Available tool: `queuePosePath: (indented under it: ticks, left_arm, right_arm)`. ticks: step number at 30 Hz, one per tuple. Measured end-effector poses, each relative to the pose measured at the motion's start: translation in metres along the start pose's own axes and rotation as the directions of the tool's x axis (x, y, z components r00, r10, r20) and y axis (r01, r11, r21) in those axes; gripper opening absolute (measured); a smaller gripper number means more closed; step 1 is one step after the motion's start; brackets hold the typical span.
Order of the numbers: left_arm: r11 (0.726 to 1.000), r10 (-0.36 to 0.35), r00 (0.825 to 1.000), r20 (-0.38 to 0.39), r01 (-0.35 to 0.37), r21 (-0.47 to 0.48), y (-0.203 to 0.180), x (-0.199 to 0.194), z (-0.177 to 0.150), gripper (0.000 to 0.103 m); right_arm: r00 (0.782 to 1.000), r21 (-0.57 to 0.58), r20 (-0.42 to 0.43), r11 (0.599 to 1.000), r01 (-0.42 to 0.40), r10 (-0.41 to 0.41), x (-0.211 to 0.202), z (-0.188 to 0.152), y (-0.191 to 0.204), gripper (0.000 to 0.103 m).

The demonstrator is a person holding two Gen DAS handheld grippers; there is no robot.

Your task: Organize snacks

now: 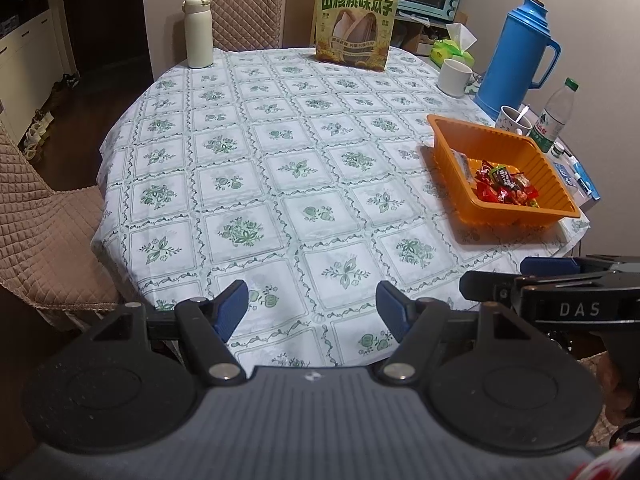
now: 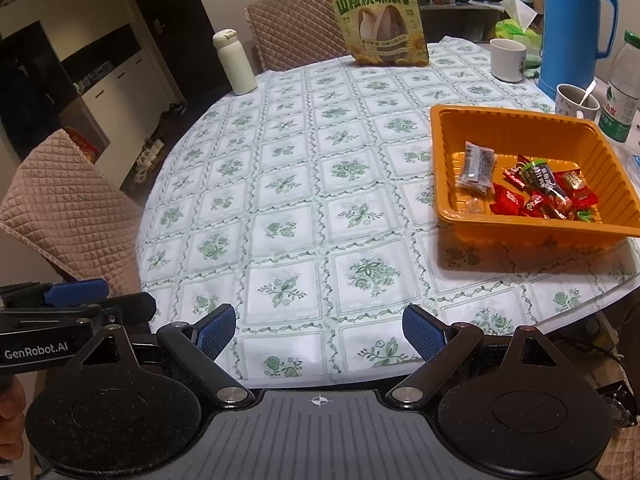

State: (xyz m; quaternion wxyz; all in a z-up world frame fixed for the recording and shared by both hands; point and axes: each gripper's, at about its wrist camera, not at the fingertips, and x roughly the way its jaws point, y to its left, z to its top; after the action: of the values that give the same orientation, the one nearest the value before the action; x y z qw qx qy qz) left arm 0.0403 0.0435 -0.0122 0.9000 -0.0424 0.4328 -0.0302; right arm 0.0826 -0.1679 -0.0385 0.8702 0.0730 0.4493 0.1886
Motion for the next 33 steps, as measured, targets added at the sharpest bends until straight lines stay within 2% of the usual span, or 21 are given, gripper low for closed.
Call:
queuePosePath:
  ticks: [33]
  left_arm:
    - [1.000,-0.012,1.000,0.014,0.012,0.008,-0.0062,-0.0016,0.0010,0.068]
  right_arm:
    - [1.000,0.004,0.002,1.000,0.006,-0.006,-0.0052,-0.0034,-0.0016,0.090]
